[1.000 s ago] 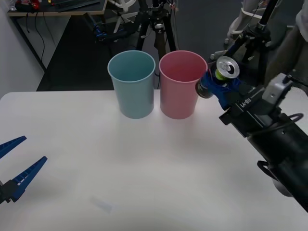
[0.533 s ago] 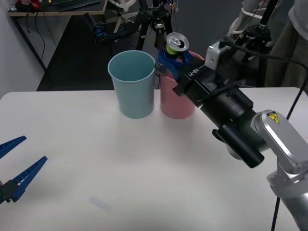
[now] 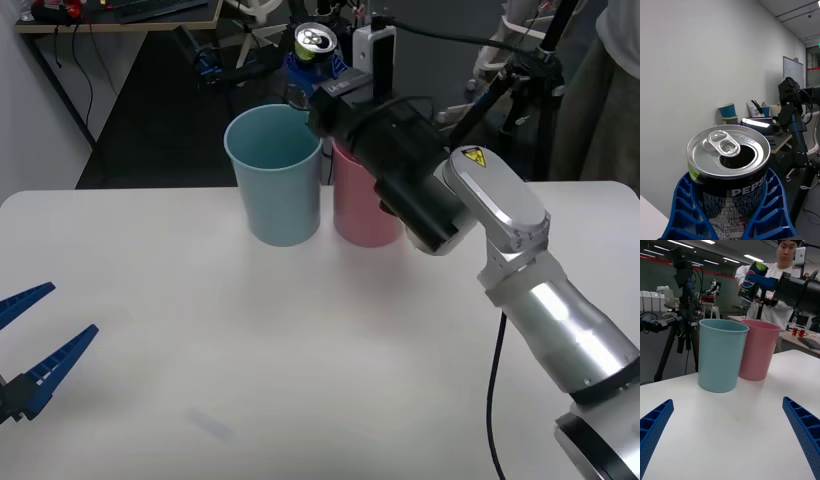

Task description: Grasp the object on the table and drop it into the matching bin: aluminum can to the light blue bin, PET bottle to the pink bin.

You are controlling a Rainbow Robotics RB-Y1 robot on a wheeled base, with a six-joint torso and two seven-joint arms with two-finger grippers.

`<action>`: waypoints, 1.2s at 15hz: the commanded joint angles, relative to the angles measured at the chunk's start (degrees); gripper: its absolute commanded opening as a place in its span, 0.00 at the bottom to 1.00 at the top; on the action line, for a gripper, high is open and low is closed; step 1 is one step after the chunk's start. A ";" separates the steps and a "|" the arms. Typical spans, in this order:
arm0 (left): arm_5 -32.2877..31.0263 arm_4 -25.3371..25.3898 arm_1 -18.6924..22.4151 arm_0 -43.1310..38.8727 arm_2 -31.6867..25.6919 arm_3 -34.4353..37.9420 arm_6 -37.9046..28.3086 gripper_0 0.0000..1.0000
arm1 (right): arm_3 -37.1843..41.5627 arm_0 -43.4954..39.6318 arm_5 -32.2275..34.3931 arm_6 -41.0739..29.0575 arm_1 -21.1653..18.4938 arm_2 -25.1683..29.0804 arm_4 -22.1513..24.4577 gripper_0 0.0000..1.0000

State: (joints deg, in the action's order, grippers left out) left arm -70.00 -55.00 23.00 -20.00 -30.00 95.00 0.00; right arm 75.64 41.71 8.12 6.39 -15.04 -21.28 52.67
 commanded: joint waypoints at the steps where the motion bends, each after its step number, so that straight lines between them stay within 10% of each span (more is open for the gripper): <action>1: 0.00 0.00 0.00 0.00 0.00 0.00 0.00 1.00 | -7.88 5.40 -0.82 0.03 1.77 -0.08 0.07 0.00; 12: 0.00 0.00 0.00 0.00 0.00 0.00 0.00 1.00 | -12.80 8.65 -3.46 -0.06 3.71 -4.38 0.42 0.00; 13: 0.00 0.00 0.00 0.00 0.00 0.00 0.00 1.00 | -12.80 8.65 -3.55 0.20 3.71 -4.38 0.51 0.22; 14: 0.00 0.00 0.00 0.00 0.00 0.00 0.00 1.00 | -12.80 8.65 -3.55 0.03 3.79 -4.38 0.51 1.00; 18: 0.00 0.00 0.00 0.00 0.00 0.00 0.00 1.00 | -12.80 8.65 -3.55 0.03 4.06 -4.38 0.51 1.00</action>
State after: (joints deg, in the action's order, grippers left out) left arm -70.00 -55.00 23.00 -20.00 -30.00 95.00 0.00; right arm 62.84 50.36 4.56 6.42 -11.06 -25.66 53.17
